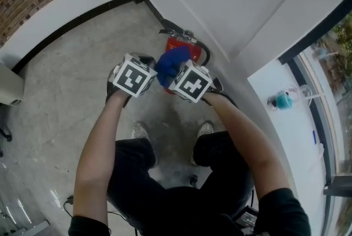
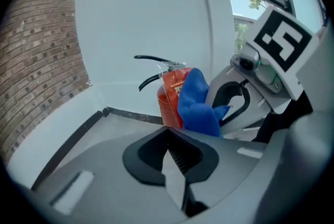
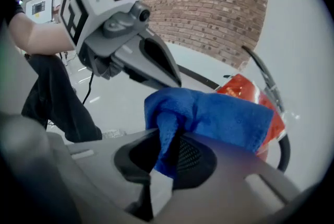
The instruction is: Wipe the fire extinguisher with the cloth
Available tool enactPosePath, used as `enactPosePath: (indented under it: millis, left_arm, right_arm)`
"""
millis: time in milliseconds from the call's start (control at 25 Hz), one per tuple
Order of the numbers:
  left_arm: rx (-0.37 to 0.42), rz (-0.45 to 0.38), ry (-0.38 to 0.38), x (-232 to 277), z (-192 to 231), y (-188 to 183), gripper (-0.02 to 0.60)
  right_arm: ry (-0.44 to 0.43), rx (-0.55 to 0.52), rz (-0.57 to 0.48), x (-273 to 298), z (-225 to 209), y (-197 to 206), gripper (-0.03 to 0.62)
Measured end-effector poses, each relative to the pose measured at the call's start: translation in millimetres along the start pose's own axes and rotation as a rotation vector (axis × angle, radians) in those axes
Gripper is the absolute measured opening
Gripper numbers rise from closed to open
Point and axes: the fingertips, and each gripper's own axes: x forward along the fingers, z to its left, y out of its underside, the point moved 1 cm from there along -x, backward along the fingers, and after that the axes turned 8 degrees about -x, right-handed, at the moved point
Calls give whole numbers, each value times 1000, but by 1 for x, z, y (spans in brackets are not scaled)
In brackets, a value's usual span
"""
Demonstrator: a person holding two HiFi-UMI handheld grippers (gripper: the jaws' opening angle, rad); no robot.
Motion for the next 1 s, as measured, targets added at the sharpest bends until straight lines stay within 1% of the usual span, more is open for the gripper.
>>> enactPosePath:
  millis: [80, 160, 280, 400, 560, 640, 720, 760, 840, 920, 1000]
  left_arm:
    - [-21, -32, -11, -5, 4, -4, 8]
    - [-34, -69, -21, -9, 7, -14, 6]
    - [-40, -120, -34, -12, 9, -30, 8]
    - [-28, -159, -49, -13, 10, -45, 6]
    - [-43, -211, -54, -8, 7, -71, 8]
    - [-57, -245, -53, -8, 6, -86, 8]
    - [-71, -272, -51, -8, 7, -99, 12]
    - [-79, -282, -50, -9, 8, -104, 23]
    - [-90, -295, -49, -9, 10, -112, 43]
    - [-83, -291, -52, -4, 12, -115, 46]
    - [-71, -275, -57, 3, 14, -113, 46]
  right_arm:
    - [-38, -55, 38, -1, 12, 9, 46]
    - [-48, -113, 46, -13, 18, 12, 46]
    - [-21, -124, -18, -49, 15, 2, 46]
    - [58, -102, -102, -91, -5, -15, 46]
    - [210, -82, -172, -140, -56, -32, 46]
    - [276, -71, -184, -156, -86, -35, 46]
    - [310, -60, -167, -160, -114, -38, 46]
    - [312, -57, -150, -156, -126, -39, 46]
    - [284, -67, -115, -138, -143, -41, 46]
    - [223, -85, -98, -113, -150, -48, 46]
    - [150, -91, -111, -87, -151, -59, 46]
